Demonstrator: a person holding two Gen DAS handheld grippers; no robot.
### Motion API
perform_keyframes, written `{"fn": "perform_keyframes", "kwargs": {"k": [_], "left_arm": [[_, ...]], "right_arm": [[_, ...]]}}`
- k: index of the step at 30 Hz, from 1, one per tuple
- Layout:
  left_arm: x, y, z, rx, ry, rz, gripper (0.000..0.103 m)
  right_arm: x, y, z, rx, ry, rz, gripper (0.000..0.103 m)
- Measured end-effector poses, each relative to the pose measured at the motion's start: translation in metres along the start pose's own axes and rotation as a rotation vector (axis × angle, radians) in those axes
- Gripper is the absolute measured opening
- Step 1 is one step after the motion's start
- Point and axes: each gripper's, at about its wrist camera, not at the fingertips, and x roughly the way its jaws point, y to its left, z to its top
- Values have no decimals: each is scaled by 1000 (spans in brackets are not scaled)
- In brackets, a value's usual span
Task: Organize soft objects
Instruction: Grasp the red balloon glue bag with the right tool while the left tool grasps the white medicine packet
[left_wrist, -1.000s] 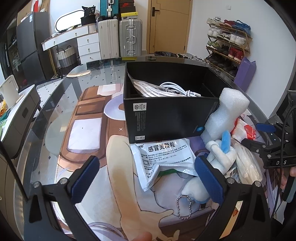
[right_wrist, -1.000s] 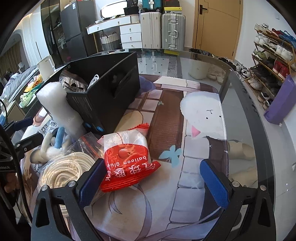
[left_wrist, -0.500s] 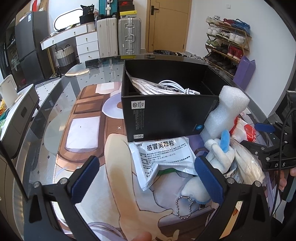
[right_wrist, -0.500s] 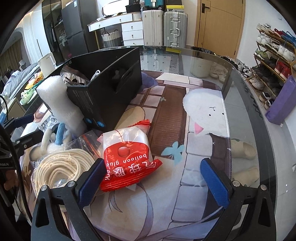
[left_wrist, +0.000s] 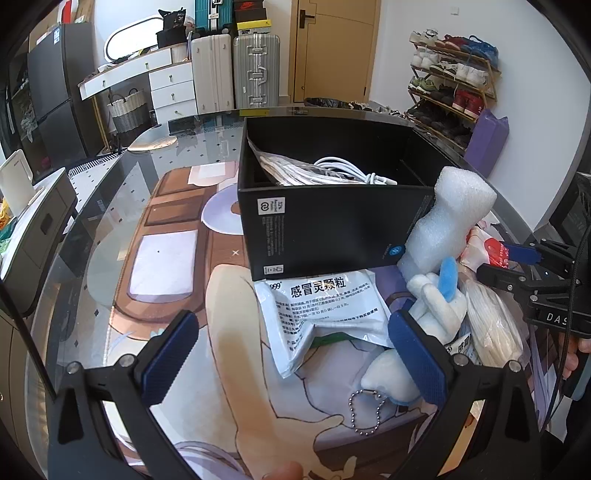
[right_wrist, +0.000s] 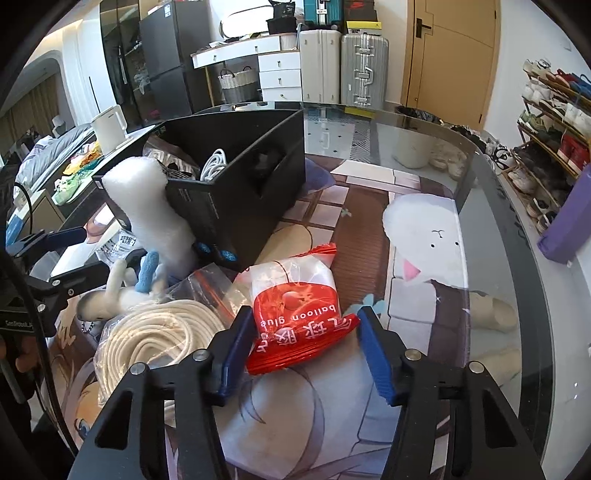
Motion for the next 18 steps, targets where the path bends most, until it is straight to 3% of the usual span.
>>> {"fn": "perform_keyframes", "kwargs": {"k": [6,18], "left_arm": [[0,-1,0,2,-1,4,103],[1,-1,1,-9,13,-16,103]], "right_arm": [[-8,1,1,-11,-23,8,47],[-30,-4,6,2,-79,-2,47]]}}
